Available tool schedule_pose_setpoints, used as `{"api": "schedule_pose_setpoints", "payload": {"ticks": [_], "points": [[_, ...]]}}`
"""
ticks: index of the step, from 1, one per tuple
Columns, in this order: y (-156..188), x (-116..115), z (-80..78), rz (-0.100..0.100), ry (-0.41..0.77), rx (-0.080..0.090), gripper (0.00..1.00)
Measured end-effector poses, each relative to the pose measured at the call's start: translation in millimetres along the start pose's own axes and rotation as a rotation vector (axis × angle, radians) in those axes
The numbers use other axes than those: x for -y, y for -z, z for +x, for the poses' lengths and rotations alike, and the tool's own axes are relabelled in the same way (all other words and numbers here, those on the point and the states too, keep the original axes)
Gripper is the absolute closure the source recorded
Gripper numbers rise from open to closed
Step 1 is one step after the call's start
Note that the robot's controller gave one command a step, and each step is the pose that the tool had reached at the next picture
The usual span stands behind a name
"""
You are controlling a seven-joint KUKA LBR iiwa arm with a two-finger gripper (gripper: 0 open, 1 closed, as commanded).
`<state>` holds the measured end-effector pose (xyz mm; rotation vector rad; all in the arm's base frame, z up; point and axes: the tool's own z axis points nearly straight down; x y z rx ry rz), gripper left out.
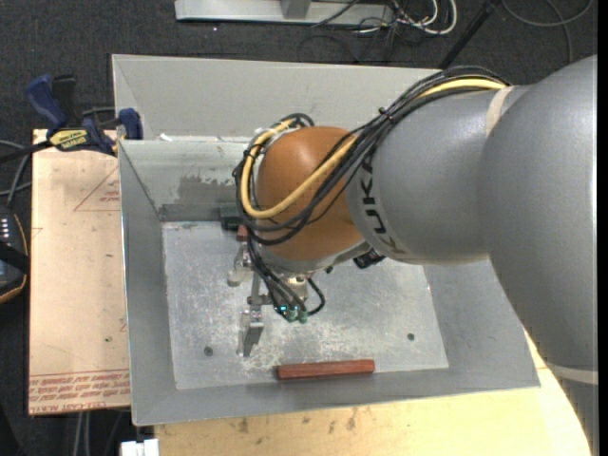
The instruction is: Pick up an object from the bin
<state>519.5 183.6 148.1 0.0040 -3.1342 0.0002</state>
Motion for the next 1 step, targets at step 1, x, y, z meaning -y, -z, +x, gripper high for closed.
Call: {"api": "schedule_pose_setpoints", "payload": {"ticks": [1], "points": [[3.4, 0.7, -2.2, -0.001, -0.003, 0.007, 0.00]]}}
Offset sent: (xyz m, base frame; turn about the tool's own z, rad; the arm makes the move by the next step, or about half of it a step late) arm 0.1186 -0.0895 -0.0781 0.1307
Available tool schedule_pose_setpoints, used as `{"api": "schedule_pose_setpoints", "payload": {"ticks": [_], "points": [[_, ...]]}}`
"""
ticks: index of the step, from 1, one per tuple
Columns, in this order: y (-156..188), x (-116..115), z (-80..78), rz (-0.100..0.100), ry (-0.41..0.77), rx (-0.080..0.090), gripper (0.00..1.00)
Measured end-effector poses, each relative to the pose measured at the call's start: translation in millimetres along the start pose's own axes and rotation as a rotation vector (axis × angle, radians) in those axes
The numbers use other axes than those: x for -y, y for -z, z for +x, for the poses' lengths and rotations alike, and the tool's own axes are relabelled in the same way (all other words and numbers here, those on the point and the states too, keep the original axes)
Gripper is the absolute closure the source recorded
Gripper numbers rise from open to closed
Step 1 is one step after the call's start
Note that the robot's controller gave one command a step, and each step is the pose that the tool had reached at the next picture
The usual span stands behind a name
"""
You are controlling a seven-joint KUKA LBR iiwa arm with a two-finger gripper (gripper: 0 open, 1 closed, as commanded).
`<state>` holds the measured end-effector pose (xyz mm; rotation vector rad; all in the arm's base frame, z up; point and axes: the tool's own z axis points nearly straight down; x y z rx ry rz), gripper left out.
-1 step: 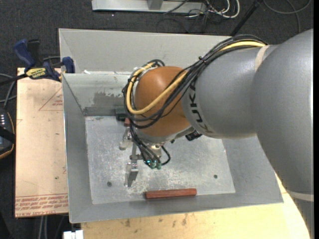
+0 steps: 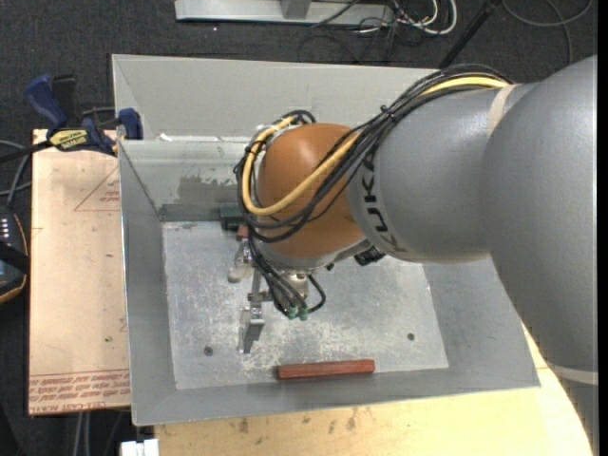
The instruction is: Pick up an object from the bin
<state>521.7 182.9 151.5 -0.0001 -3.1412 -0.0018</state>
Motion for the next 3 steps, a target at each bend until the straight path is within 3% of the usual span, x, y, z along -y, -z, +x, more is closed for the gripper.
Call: {"api": "schedule_pose_setpoints", "payload": {"ticks": [1, 2, 3], "points": [[-51, 58, -79.4, -0.002, -0.084, 0.007, 0.00], [-58, 79, -97.4, -0.003, 0.044, -0.007, 0.00], [-49, 87, -84.9, 0.000, -0.156, 0.000, 0.00]]}}
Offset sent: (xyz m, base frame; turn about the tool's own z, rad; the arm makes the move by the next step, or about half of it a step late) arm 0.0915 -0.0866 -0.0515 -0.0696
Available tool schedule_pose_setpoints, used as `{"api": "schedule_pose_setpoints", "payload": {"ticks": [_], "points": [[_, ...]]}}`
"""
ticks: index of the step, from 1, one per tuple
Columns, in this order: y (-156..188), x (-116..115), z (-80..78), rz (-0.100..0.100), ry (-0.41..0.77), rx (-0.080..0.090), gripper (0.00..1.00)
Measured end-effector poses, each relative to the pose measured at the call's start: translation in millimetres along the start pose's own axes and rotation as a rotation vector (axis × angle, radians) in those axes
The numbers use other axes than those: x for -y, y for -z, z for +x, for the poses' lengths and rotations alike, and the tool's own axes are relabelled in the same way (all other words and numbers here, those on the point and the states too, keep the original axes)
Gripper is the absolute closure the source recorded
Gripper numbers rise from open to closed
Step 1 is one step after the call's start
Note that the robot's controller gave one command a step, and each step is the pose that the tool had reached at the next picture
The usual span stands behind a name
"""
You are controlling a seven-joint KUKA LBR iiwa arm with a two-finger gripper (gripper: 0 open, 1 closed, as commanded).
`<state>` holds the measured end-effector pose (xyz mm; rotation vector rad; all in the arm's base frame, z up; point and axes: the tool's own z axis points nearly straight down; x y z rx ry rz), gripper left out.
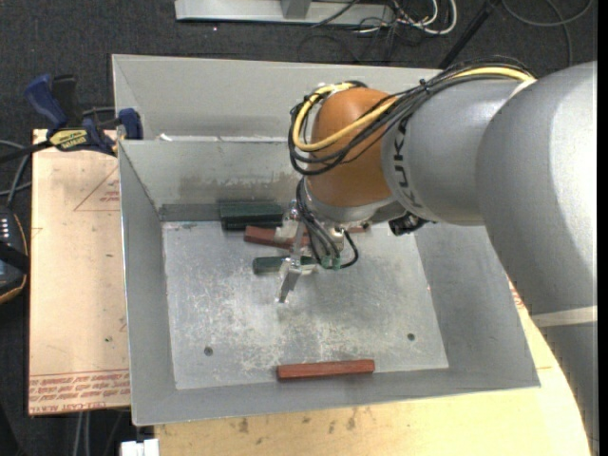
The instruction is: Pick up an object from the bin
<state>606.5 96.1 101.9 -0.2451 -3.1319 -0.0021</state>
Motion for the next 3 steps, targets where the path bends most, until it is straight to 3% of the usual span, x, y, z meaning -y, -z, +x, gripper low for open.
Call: {"api": "schedule_pose_setpoints", "payload": {"ticks": [1, 2, 3], "points": [[-18.9, 2.4, -13.0, -0.002, 0.098, 0.018, 0.00], [-16.1, -0.1, -9.8, -0.005, 0.097, 0.016, 1.00], [-16.1, 0.0, -9.8, -0.005, 0.097, 0.016, 1.00]]}}
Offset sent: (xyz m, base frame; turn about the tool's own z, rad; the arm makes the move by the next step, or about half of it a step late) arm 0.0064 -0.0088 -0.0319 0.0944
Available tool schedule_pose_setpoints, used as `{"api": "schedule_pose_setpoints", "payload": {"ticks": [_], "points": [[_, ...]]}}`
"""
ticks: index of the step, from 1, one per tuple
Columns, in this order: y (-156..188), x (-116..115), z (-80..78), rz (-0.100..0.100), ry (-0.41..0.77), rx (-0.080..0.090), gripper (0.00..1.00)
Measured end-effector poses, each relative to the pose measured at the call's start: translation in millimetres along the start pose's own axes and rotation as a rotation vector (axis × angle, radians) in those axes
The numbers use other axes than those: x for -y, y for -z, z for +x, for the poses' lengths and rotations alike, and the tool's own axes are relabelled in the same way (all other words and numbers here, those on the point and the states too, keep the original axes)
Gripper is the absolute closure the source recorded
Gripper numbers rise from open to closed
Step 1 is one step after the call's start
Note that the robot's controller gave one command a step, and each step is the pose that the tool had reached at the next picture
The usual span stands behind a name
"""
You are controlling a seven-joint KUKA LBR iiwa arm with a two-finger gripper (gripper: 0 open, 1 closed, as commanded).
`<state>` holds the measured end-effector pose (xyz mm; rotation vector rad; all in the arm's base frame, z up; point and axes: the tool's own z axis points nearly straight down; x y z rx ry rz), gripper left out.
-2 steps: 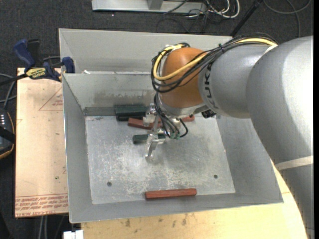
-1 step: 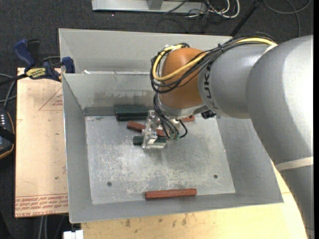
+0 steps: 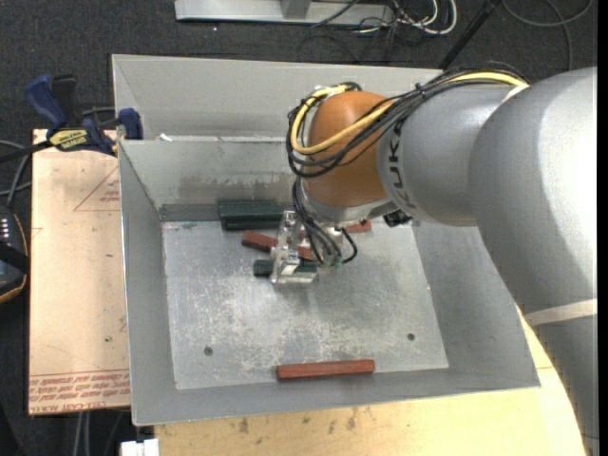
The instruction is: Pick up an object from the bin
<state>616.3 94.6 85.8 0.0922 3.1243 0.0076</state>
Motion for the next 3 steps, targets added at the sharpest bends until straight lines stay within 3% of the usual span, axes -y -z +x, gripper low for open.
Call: {"api": "schedule_pose_setpoints", "payload": {"ticks": [1, 3], "points": [[9, 1, 4.0, 0.004, 0.001, -0.018, 1.00], [53, 0, 0.7, 0.003, 0.000, -0.011, 1.00]]}}
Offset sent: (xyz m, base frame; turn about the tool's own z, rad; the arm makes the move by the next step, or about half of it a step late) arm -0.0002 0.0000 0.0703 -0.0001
